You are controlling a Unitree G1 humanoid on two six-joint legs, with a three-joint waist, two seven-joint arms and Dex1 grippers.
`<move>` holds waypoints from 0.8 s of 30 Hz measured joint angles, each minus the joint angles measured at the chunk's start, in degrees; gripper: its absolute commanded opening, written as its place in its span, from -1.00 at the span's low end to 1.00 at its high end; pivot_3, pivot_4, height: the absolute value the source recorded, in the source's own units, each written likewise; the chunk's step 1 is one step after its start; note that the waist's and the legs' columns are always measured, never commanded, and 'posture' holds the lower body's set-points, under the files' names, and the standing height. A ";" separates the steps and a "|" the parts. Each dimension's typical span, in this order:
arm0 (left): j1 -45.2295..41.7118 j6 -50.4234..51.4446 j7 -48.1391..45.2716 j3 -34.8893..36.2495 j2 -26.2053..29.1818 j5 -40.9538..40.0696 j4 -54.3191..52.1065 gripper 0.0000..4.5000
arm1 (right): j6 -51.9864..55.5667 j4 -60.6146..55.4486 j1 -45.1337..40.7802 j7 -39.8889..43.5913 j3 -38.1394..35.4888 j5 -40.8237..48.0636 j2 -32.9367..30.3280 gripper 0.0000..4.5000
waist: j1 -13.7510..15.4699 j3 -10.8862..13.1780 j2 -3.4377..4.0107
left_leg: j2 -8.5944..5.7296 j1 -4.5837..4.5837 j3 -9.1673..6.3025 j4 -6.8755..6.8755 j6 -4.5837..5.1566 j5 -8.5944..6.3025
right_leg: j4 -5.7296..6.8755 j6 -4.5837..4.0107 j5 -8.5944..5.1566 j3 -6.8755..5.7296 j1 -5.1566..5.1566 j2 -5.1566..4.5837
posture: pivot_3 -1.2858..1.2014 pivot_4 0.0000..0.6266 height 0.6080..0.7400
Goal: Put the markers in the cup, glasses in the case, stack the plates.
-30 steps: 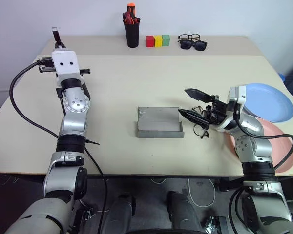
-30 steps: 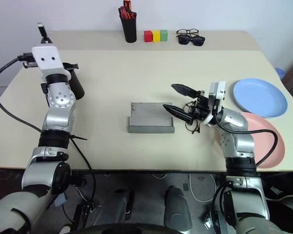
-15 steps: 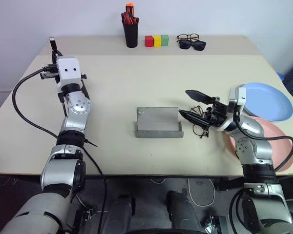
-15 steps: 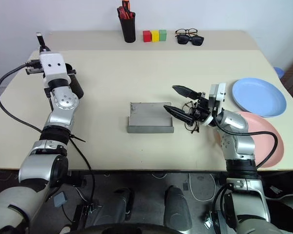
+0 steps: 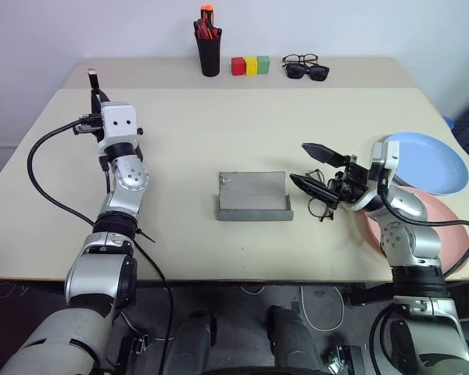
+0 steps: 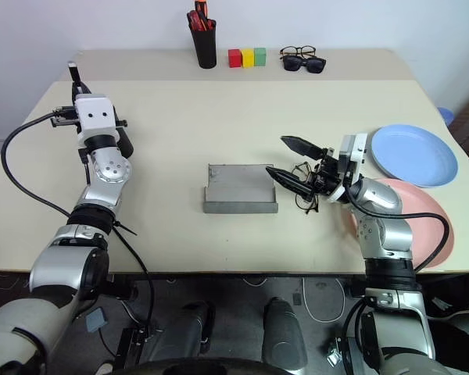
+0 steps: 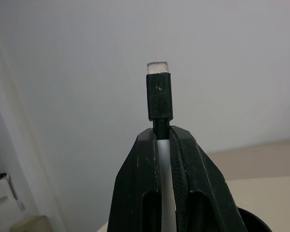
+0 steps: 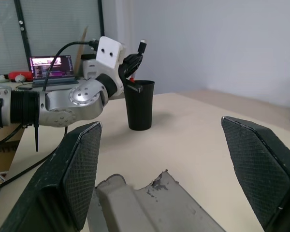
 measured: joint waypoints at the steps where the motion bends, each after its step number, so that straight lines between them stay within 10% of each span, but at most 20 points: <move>1: 0.33 -0.09 -0.03 0.06 -0.16 -0.20 -0.20 -0.27 | 0.04 0.00 0.00 -0.02 -0.03 0.00 -0.04 0.80 | -0.04 0.00 0.00 | 0.00 0.00 0.00 0.00 0.00 0.00 | 0.00 0.00 0.00 0.00 0.00 0.00 | 0.03 -0.52 1.00; 4: 1.71 -0.95 -0.28 0.66 -0.97 -1.36 -0.61 0.36 | 0.05 0.00 -0.01 -0.02 -0.18 0.00 -0.19 0.80 | -0.07 0.00 0.00 | 0.00 0.00 0.00 0.00 0.00 0.00 | 0.00 0.00 0.00 0.00 0.00 0.00 | 0.03 -0.52 1.00; 16: 3.43 -2.13 -6.33 3.06 -3.02 -8.17 -7.86 0.36 | -0.01 0.07 -0.02 -0.12 -0.46 -0.01 -0.31 0.80 | 0.03 0.00 0.00 | 0.00 -0.01 0.00 0.01 0.00 0.00 | 0.00 0.00 0.00 0.00 0.01 0.00 | 0.03 -0.52 1.00; 24: 5.65 31.93 -44.84 -7.65 -6.37 -27.62 -37.82 0.36 | 3.50 -7.09 7.62 -2.21 -1.20 0.08 -4.97 0.80 | 0.01 0.00 0.00 | -0.01 -0.12 0.00 0.00 0.06 -0.04 | -0.04 0.01 -0.02 -0.01 -0.01 0.00 | 0.03 -0.52 1.00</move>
